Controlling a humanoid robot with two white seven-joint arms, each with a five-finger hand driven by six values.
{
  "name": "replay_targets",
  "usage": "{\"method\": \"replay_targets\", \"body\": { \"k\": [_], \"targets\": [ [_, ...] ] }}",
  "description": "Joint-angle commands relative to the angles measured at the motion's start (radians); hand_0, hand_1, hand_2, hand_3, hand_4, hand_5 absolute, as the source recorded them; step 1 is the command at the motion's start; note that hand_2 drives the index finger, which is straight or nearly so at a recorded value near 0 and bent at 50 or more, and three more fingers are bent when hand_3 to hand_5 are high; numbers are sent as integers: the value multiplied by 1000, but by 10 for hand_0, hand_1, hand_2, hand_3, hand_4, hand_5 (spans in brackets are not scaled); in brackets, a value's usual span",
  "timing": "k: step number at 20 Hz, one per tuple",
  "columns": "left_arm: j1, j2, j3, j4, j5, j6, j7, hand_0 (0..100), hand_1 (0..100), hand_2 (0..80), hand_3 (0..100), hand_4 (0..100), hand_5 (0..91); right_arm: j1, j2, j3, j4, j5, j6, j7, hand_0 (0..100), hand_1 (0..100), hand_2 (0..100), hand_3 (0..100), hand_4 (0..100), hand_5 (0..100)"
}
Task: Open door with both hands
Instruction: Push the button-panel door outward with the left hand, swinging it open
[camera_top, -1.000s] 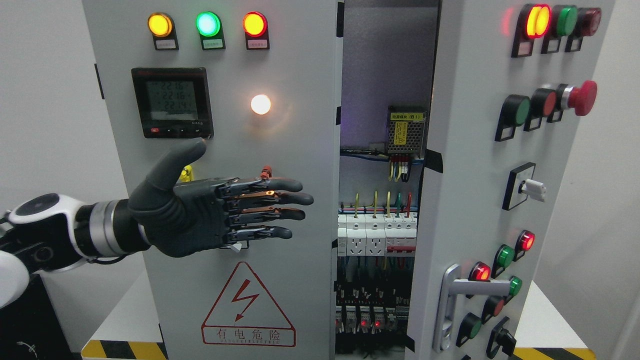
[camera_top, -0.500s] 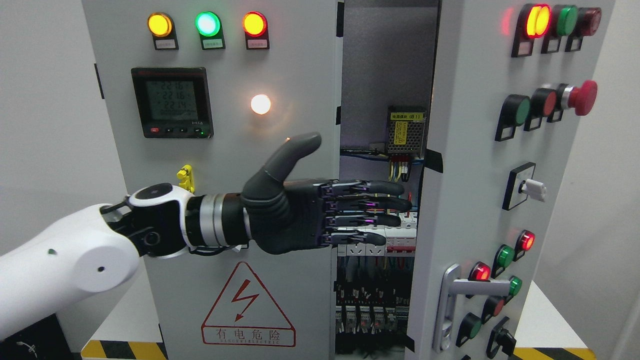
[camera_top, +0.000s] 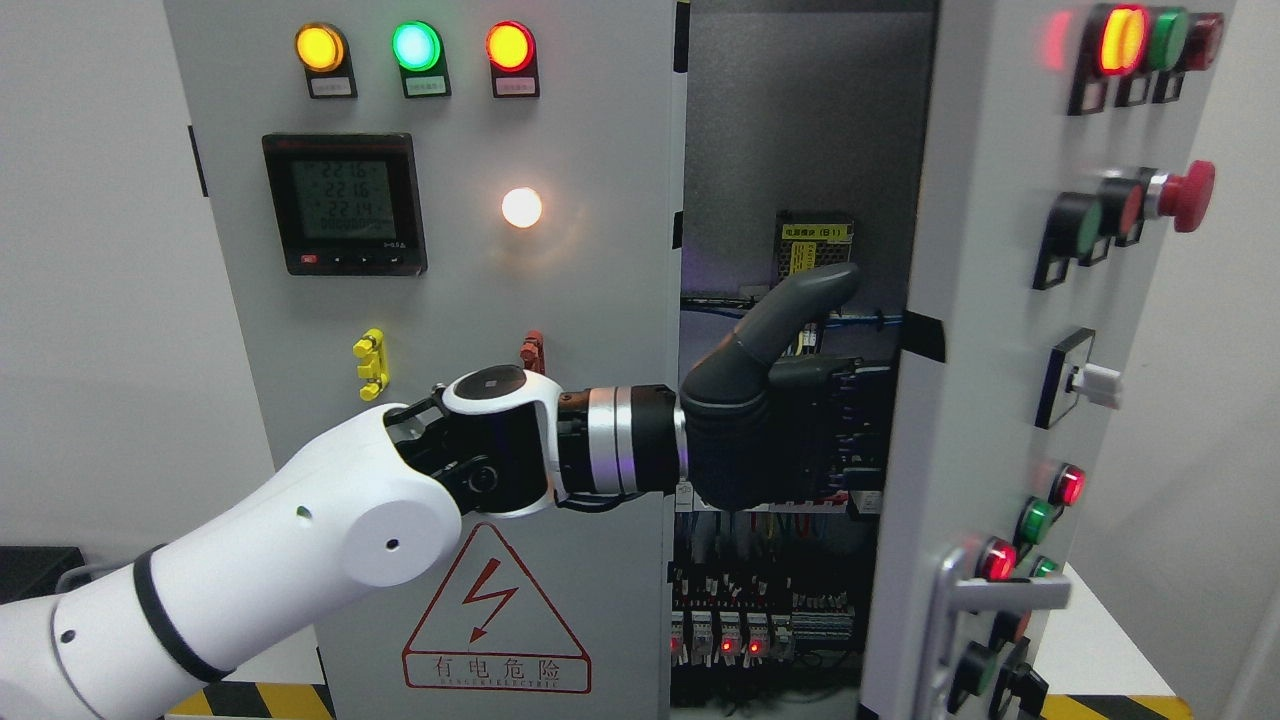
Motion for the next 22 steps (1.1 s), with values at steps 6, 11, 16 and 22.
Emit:
{"method": "replay_targets", "body": {
  "k": [6,11,16,22],
  "targets": [
    [66,-401,135,-44,-320,64,140,0,0,0,0,0,0,-8,-1,0,9,-9,0,1,0,0,0,0,0,0],
    [56,-491,136,-35,-361,62,234,0,0,0,0,0,0,-8,-1,0,9,-11,0,1,0,0,0,0,0,0],
    [60,-490,132,-34,-355,59,272,0,0,0,0,0,0,-8,-1,-1,9,-9,0,1,0,0,0,0,0,0],
    [63,-491,90,-23,-329,32,326,0,0,0,0,0,0,-8,1,-1,9,-11,0,1,0,0,0,0,0,0]
  ]
}}
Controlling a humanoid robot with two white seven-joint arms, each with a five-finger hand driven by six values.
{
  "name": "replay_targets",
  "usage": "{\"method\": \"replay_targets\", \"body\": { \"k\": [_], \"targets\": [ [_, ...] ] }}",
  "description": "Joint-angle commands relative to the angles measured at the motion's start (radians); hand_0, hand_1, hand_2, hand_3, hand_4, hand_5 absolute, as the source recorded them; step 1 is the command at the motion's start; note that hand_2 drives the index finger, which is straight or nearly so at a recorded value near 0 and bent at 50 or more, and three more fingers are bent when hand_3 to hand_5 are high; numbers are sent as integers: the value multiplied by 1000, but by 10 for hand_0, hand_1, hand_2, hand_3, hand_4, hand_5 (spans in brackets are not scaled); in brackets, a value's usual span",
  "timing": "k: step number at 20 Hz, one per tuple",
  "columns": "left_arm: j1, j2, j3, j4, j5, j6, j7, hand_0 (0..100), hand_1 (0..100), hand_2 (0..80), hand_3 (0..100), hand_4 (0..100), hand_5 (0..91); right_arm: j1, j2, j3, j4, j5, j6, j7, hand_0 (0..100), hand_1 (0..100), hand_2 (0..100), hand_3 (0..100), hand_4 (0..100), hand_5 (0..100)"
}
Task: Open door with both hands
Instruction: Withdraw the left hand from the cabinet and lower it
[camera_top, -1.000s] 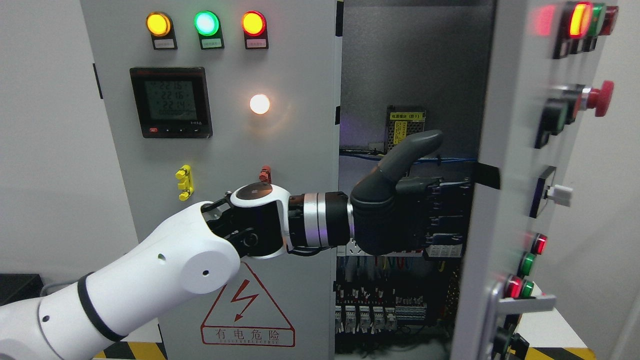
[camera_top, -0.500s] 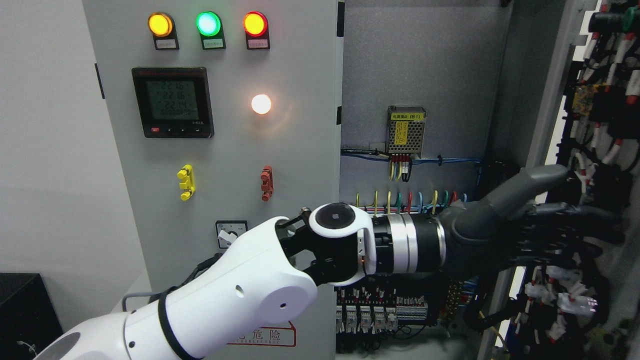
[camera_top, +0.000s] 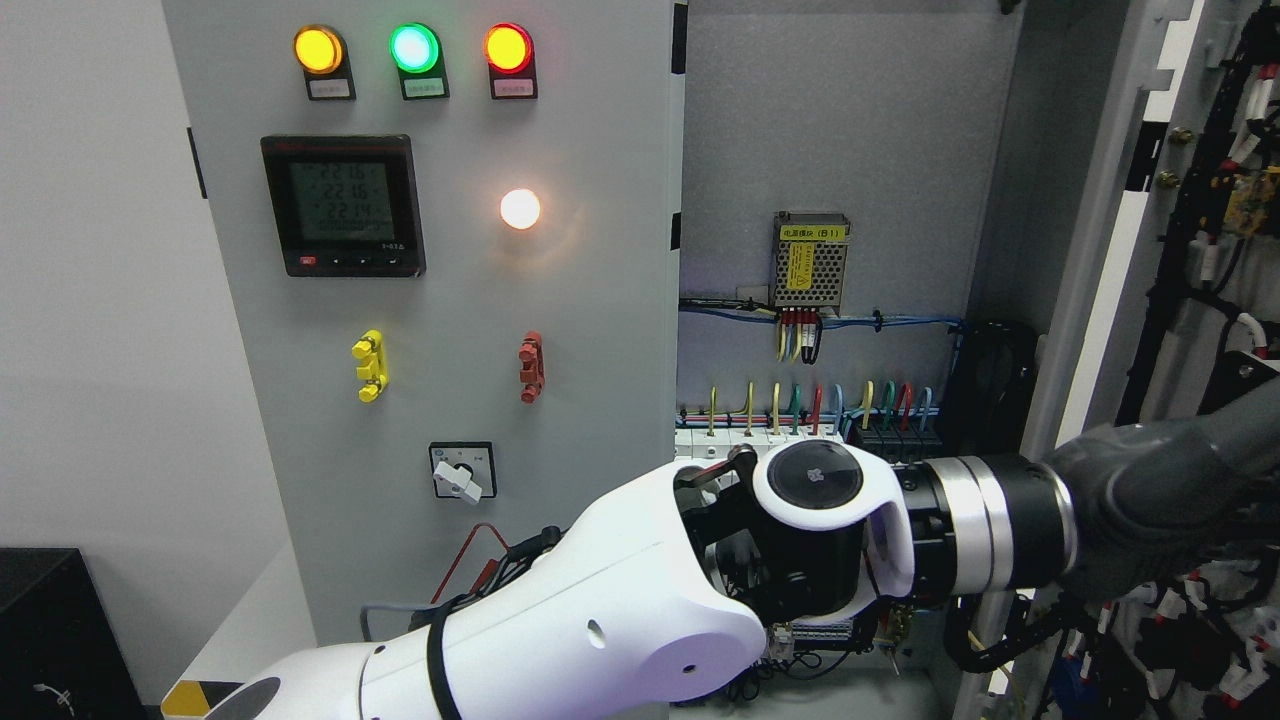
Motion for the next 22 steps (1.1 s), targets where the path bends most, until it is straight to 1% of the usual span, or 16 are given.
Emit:
{"method": "replay_targets", "body": {
  "k": [1,4,8,10,14,15,16,18,19,21,22],
  "targets": [
    [5,-85,-30,15,21,-33,19,0,0,0,0,0,0,-8,1,-1,9,-11,0,1,0,0,0,0,0,0],
    [27,-84,-84,37,30,-78,19,0,0,0,0,0,0,-8,1,1,9,-11,0,1,0,0,0,0,0,0],
    [30,-84,-145,54,30,-104,21,0,0,0,0,0,0,-8,0,1,9,-11,0,1,0,0,0,0,0,0],
    [30,-85,-156,61,30,-114,21,0,0,0,0,0,0,-8,1,-1,9,-9,0,1,0,0,0,0,0,0],
    [30,-80,-146,77,33,-116,19,0,0,0,0,0,0,-8,1,-1,9,-11,0,1,0,0,0,0,0,0],
    [30,-79,-120,75,38,-115,19,0,0,0,0,0,0,-8,0,-1,9,-11,0,1,0,0,0,0,0,0],
    [39,-79,-65,75,38,-105,18,0,0,0,0,0,0,-8,0,1,9,-9,0,1,0,0,0,0,0,0],
    [98,-70,65,74,29,-84,15,0,0,0,0,0,0,-8,0,1,9,-11,0,1,0,0,0,0,0,0],
    [112,-44,118,69,27,-47,12,0,0,0,0,0,0,-8,1,-1,9,-11,0,1,0,0,0,0,0,0],
    [125,66,199,39,33,19,6,0,0,0,0,0,0,-8,0,-1,9,-11,0,1,0,0,0,0,0,0],
    [146,123,218,8,34,26,-6,0,0,0,0,0,0,-8,1,1,9,-11,0,1,0,0,0,0,0,0]
  ]
}}
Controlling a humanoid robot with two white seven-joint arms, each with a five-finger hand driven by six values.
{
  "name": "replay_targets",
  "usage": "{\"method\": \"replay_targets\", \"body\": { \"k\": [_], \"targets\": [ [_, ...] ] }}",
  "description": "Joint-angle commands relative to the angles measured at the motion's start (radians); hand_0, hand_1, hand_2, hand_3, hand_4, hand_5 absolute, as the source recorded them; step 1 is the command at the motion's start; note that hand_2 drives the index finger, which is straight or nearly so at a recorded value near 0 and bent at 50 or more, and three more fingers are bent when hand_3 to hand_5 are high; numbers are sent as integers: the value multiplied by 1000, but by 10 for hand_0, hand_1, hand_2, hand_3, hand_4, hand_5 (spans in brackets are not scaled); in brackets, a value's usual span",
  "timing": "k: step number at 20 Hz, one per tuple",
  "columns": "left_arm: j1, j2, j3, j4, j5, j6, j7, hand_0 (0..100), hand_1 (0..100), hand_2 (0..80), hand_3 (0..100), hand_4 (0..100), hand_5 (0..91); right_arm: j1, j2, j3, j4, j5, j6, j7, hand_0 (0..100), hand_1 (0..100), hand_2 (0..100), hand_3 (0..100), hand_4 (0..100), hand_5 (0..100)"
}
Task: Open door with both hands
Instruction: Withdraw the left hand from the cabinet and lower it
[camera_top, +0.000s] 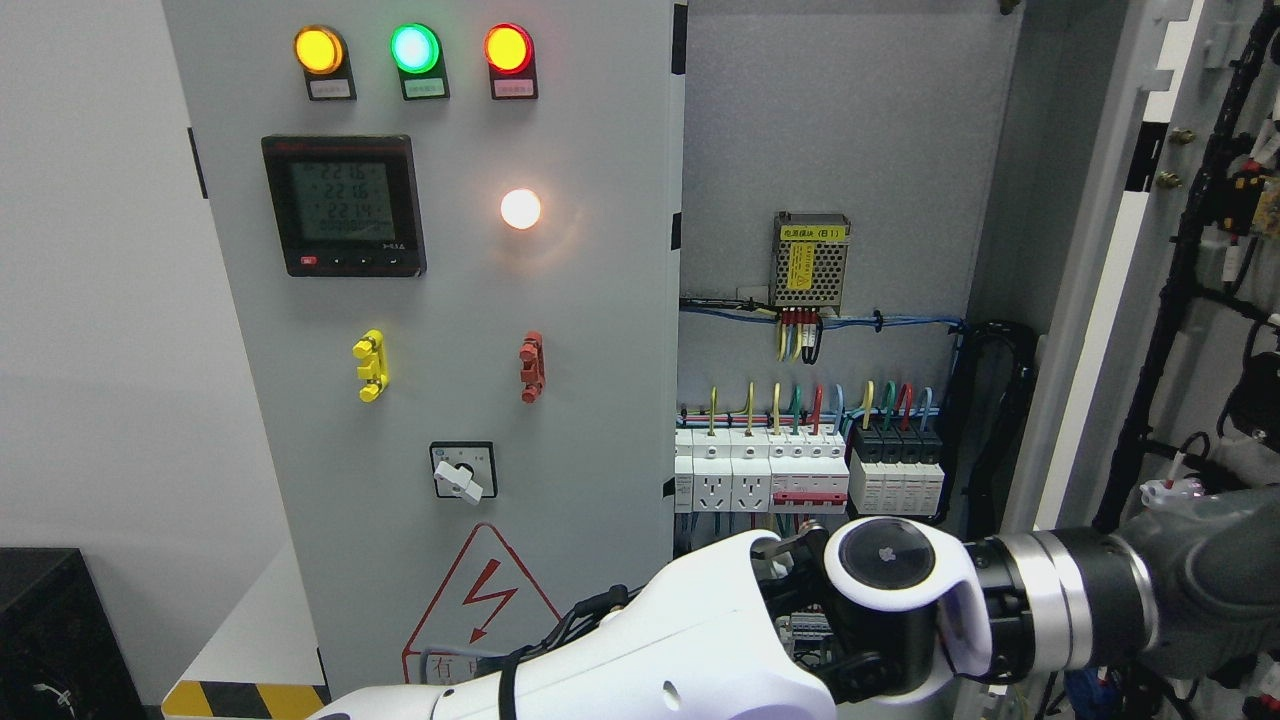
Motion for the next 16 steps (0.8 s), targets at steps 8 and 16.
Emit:
{"method": "replay_targets", "body": {
  "k": [8,16],
  "targets": [
    [523,657,78,-353,-23,27,-123,0,0,0,0,0,0,-8,-1,1,9,-11,0,1,0,0,0,0,0,0],
    [1274,928,80,-262,-532,-393,-206,0,0,0,0,0,0,-8,-1,1,9,-9,0,1,0,0,0,0,0,0]
  ]
}}
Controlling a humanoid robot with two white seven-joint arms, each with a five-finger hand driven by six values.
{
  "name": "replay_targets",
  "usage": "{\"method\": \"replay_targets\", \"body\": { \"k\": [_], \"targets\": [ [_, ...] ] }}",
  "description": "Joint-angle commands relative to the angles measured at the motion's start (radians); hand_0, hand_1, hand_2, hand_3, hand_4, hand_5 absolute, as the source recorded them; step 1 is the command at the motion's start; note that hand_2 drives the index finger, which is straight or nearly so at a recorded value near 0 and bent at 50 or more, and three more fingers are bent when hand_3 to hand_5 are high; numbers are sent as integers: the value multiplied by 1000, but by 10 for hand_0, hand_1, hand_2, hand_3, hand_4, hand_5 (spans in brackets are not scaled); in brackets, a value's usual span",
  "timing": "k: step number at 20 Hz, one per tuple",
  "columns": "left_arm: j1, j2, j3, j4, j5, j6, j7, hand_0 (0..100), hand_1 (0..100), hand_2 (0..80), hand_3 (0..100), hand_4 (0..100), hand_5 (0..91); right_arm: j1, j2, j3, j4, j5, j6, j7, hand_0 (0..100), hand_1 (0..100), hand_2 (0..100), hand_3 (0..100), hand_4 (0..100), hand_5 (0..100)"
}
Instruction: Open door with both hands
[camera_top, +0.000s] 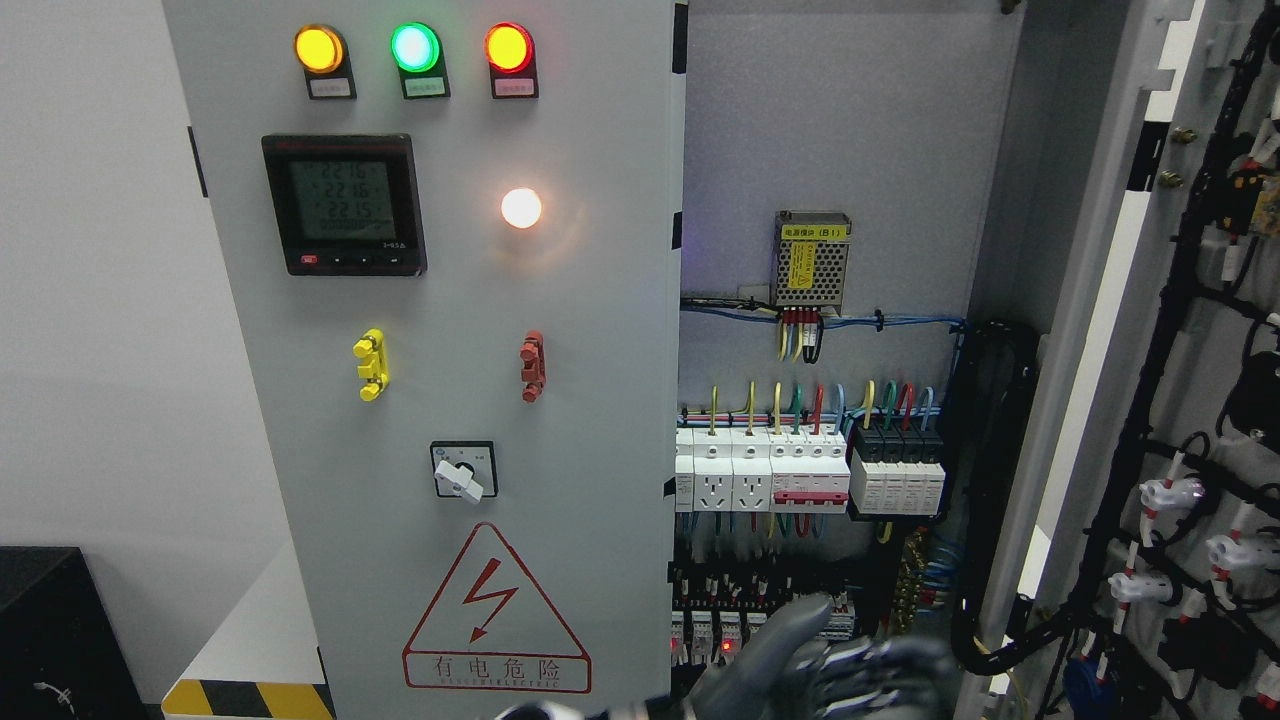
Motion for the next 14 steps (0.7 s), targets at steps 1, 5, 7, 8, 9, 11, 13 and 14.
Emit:
{"method": "replay_targets", "body": {
  "k": [1,5,7,8,9,11,13,14],
  "targets": [
    [563,385,6,57,-293,-219,-19,0,0,0,0,0,0,-8,-1,-1,9,-11,1,1,0,0,0,0,0,0],
    [701,197,15,642,-306,-421,-19,0,0,0,0,0,0,-8,1,0,9,-9,0,1,0,0,0,0,0,0],
    [689,-10,106,1081,-309,-430,-25,0,0,0,0,0,0,-8,-1,0,9,-9,0,1,0,0,0,0,0,0],
    [677,-122,181,1293,-318,-430,-34,0,0,0,0,0,0,-8,1,0,9,-11,0,1,0,0,0,0,0,0],
    [640,-207,249,1479,-323,-429,-42,0,0,0,0,0,0,-8,-1,0,9,-11,0,1,0,0,0,0,0,0],
    [590,-286,311,1709,-347,-426,-41,0,0,0,0,0,0,-8,-1,0,9,-11,0,1,0,0,0,0,0,0],
    [588,-301,345,1755,-352,-409,-33,0,0,0,0,0,0,-8,-1,0,9,-11,0,1,0,0,0,0,0,0],
    [589,-313,412,1781,-353,-378,-30,0,0,0,0,0,0,-8,-1,0,9,-11,0,1,0,0,0,0,0,0]
  ]
}}
